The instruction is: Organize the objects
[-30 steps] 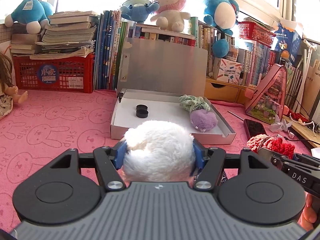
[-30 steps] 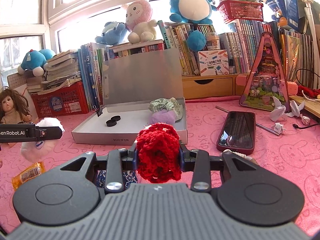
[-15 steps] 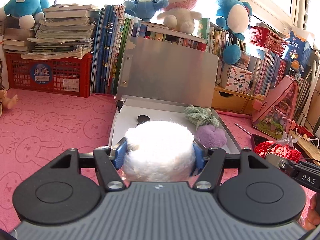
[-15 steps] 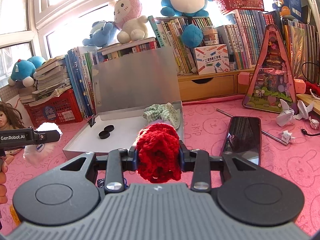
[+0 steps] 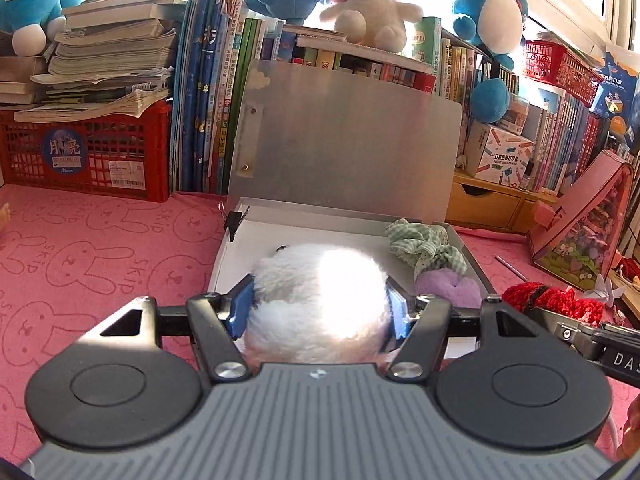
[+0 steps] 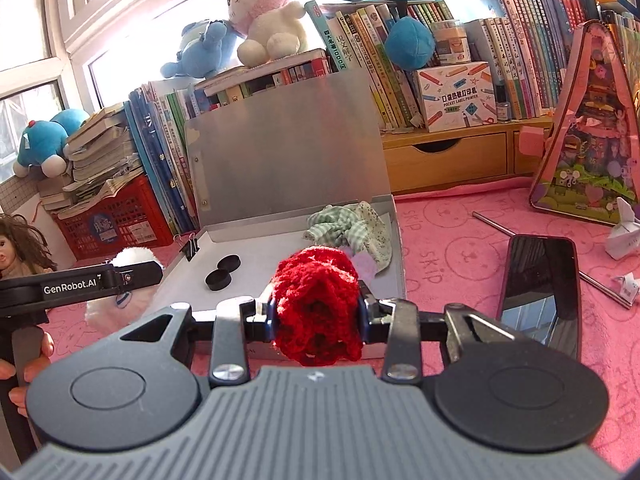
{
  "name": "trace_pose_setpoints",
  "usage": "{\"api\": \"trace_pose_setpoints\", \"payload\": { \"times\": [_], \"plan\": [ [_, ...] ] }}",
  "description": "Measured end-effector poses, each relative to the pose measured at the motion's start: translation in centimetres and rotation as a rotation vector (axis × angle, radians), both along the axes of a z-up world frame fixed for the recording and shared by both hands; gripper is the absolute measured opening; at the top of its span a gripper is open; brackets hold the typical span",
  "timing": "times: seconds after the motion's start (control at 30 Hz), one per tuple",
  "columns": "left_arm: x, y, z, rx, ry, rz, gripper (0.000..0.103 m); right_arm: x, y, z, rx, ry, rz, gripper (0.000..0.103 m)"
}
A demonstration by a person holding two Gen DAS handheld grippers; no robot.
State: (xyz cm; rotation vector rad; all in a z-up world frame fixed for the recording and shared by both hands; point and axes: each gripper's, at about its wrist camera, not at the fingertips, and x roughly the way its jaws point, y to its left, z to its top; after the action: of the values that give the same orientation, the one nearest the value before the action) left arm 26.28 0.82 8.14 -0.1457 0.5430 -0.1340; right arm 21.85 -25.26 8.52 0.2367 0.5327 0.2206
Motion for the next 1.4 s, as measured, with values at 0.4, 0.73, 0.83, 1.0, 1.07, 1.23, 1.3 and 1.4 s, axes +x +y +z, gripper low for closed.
{"api": "trace_pose_setpoints", "payload": {
  "times": [0.4,0.73,0.83,1.0,1.07,1.23,1.3,1.4],
  "plan": [
    [4.4,-1.1,-3.1,0.09,0.069,0.023,0.069,5.3,0.9,-2.6,0.1,0.117,0.051,0.04],
    [6.8,-1.8,-5.1,0.146,0.098,0.019,0.069,7.6,2.2,-3.9,0.051,0.127,0.073,0.04],
    [7.4,-1.6,-5.7,0.148,0.112,0.028,0.069,8.0,2.4,-4.4,0.048,0.128,0.074,0.039],
    [8.2,-1.0,-7.0,0.135,0.141,0.052,0.069,8.4,2.7,-5.0,0.038,0.125,0.076,0.037],
    [8.3,-0.9,-7.2,0.142,0.135,0.05,0.069,8.6,2.9,-4.9,0.026,0.118,0.076,0.037],
    [9.0,-0.6,-7.4,0.138,0.14,0.057,0.069,9.2,2.8,-5.1,0.031,0.13,0.074,0.036],
    [9.4,-0.5,-7.5,0.14,0.14,0.064,0.069,9.4,2.8,-5.4,0.025,0.137,0.074,0.035],
    [9.9,-0.6,-7.6,0.157,0.138,0.066,0.069,9.6,2.9,-5.8,0.014,0.146,0.069,0.035]
  ]
}}
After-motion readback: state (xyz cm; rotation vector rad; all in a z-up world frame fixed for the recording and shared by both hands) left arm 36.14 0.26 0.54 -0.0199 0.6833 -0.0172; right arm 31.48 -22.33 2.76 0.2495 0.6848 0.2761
